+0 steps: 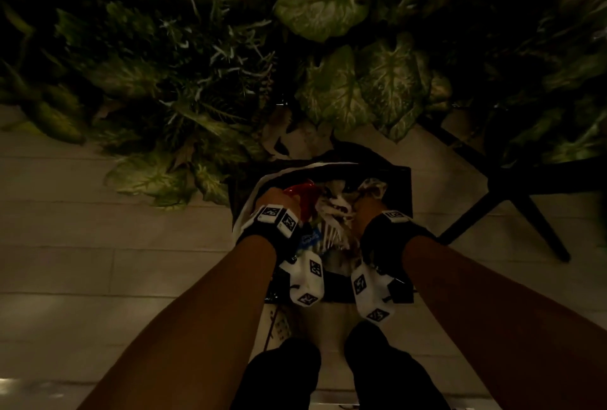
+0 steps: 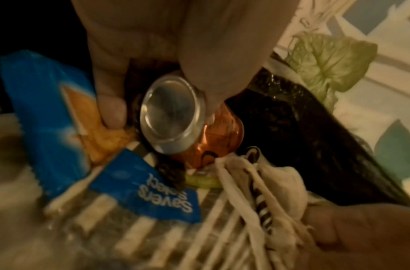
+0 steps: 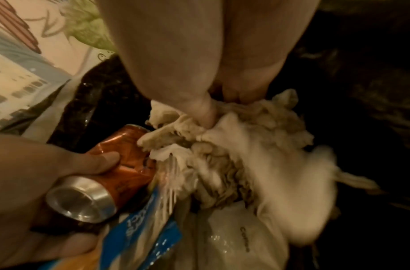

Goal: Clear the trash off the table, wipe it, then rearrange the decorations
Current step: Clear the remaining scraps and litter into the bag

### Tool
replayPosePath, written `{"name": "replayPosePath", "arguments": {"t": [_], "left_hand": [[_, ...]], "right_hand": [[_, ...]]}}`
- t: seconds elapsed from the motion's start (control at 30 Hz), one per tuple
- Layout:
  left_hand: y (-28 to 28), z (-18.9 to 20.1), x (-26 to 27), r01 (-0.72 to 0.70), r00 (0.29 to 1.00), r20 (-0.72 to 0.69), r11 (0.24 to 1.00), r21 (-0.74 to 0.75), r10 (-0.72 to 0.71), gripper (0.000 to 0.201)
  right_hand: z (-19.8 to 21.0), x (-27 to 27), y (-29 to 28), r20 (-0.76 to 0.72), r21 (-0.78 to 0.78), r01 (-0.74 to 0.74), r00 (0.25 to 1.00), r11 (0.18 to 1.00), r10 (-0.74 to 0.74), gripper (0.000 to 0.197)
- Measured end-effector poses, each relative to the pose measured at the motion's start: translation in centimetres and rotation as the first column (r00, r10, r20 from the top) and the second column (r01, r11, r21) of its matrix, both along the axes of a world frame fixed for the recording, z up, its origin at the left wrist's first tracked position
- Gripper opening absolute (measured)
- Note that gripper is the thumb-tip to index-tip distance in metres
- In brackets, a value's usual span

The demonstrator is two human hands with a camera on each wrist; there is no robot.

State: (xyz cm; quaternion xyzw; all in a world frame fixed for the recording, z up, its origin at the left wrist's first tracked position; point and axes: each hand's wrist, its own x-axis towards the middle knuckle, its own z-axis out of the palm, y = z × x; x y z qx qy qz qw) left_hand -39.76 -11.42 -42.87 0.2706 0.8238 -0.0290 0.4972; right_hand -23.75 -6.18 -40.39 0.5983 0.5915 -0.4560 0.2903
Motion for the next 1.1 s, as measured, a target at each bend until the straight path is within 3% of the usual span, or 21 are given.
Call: {"name": "replayPosePath", "arguments": {"t": [0.1,0.2,0.3,0.4,0.5,0.53,0.63,0.77,0.93,1.1], "left_hand": [[0.1,0.2,0.2,-0.120,0.992,0.046,0.992,0.032,0.118,0.041],[-0.2,2.5,0.4,-0.140,0.989,0.052,0.990,-0.025,0.141,0.080],[-1.1,6.0,0.1,0.016,0.999,-0.049,0.996,-0.093,-0.021,0.104],[-1.1,10.4,-0.5,0.136,0.988,-0.069,0.990,-0.019,-0.137,0.087],[-0.1,15.9,-0.9,0.227,0.968,-0.114,0.974,0.026,-0.223,0.036],[0.5,18.2,-0.8,0.251,0.960,-0.142,0.967,0.054,-0.241,0.031],[2.6,25.1,0.2,0.347,0.928,-0.189,0.929,0.128,-0.320,0.036],[5.6,32.7,3.5,0.373,0.925,-0.190,0.885,0.278,-0.330,0.040],[9.2,38.5,9.4,0.343,0.939,-0.190,0.797,0.497,-0.286,0.028],[11.4,41.7,17.4,0.334,0.942,-0.199,0.742,0.581,-0.268,0.029]], "right_hand": [[0.1,0.2,-0.4,-0.096,0.009,0.036,0.995,0.999,-0.035,0.039],[2.2,0.3,-0.9,-0.268,0.009,0.183,0.947,0.983,-0.174,0.046],[4.9,0.8,-1.6,-0.311,0.039,0.204,0.933,0.978,-0.182,0.048],[9.0,0.8,-2.7,-0.302,0.075,0.231,0.933,0.970,-0.198,0.051],[15.3,0.7,-3.6,-0.352,0.133,0.224,0.921,0.965,-0.165,0.035],[18.1,0.8,-3.9,-0.374,0.139,0.206,0.917,0.969,-0.142,0.032],[26.4,2.3,-4.7,-0.492,0.183,0.137,0.870,0.974,-0.030,0.029],[35.3,7.0,-5.7,-0.583,0.272,0.116,0.810,0.955,0.068,0.024],[39.9,16.1,-5.3,-0.543,0.304,0.067,0.832,0.950,0.115,0.021],[41.4,27.3,-3.1,-0.526,0.317,0.177,0.850,0.932,0.017,0.006]]}}
